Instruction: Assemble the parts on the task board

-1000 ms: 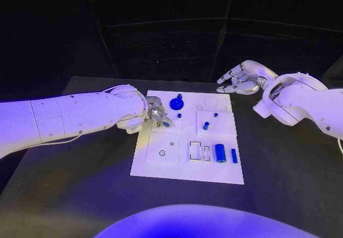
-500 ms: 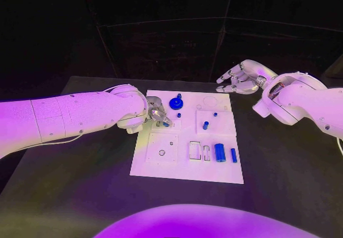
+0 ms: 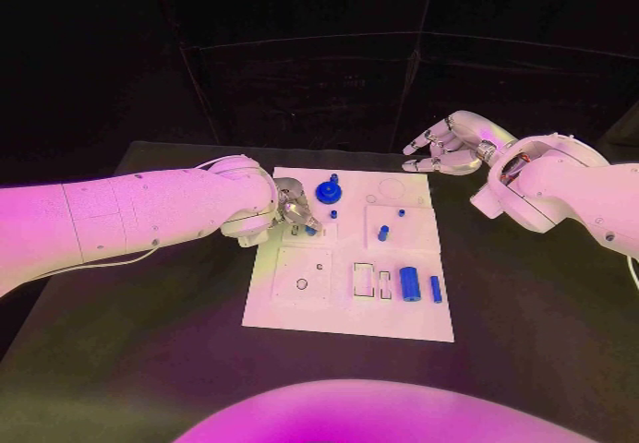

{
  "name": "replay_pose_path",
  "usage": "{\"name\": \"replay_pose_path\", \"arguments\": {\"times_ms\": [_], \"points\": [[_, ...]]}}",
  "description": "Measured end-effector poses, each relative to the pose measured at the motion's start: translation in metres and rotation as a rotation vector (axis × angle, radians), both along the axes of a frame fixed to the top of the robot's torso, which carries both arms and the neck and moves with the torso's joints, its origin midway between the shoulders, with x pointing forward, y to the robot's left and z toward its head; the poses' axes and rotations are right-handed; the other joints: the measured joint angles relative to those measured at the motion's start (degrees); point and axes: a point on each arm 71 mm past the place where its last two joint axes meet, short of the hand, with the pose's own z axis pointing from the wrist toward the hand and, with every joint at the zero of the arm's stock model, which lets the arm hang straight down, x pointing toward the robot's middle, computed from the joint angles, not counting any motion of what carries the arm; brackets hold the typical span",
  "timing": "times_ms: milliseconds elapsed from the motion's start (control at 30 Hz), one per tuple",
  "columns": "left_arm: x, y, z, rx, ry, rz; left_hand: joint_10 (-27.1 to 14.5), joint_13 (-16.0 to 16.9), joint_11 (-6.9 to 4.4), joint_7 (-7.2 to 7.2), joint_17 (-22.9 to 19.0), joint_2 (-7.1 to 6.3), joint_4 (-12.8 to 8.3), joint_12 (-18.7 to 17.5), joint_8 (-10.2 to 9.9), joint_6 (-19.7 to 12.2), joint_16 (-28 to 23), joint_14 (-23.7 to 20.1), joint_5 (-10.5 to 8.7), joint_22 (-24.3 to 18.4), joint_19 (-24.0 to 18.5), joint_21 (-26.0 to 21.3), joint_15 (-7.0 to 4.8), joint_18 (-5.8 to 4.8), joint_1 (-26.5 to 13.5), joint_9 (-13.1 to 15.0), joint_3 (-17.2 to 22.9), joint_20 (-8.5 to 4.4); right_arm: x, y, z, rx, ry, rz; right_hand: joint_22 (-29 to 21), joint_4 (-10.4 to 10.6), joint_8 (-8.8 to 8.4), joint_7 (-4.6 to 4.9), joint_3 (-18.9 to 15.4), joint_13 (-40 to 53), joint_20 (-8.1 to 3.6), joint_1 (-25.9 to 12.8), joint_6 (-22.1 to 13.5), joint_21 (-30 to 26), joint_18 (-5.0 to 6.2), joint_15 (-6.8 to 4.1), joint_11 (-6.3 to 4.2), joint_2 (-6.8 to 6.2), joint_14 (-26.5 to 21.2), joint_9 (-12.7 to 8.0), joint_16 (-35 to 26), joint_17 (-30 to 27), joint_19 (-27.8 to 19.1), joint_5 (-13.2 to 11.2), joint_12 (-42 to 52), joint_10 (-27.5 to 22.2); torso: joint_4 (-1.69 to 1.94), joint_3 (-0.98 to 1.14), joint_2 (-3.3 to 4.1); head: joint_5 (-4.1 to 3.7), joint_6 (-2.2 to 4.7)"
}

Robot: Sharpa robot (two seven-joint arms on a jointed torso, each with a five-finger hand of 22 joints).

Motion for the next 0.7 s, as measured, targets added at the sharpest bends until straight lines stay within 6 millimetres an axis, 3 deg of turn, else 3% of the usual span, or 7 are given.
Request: {"name": "replay_pose_path", "arguments": {"times_ms": [333,700], "points": [[0.0030,0.0001,-0.0002,0.011,0.010,-0.005,0.21,0.10,0.20,-0.34,0.00,-1.38,0.47,0.00,0.23,0.80,0.00,0.00,0.04,0.00,0.00,0.22,0.00,0.00,-3.49,0.05,-0.18,0.00,-0.0003,0.0002,0.0000,0.000,0.000,0.001,-0.12,0.00,0.00,0.00,0.00,-0.27,0.00,0.00,0.00,0.00,0.00,0.00,0.00,0.00,0.00,0.00,-0.22,-0.19,0.00,0.00,-0.29,0.00,0.00,0.02,0.00,-0.08,-0.18],[0.0028,0.0016,-0.0002,0.020,0.023,-0.012,0.43,0.25,-0.02,-0.39,0.00,-1.39,0.31,0.00,0.23,0.85,0.00,0.00,0.04,-0.01,0.00,0.21,0.01,0.00,-3.50,0.10,-0.34,0.00,-0.0005,0.0004,0.0001,0.001,0.000,0.002,-0.11,0.00,0.00,0.00,0.00,-0.27,0.00,0.00,0.00,0.00,0.00,0.00,0.00,0.00,0.00,0.00,-0.22,-0.18,0.00,0.00,-0.29,0.00,0.05,-0.02,-0.02,-0.17,-0.25]]}}
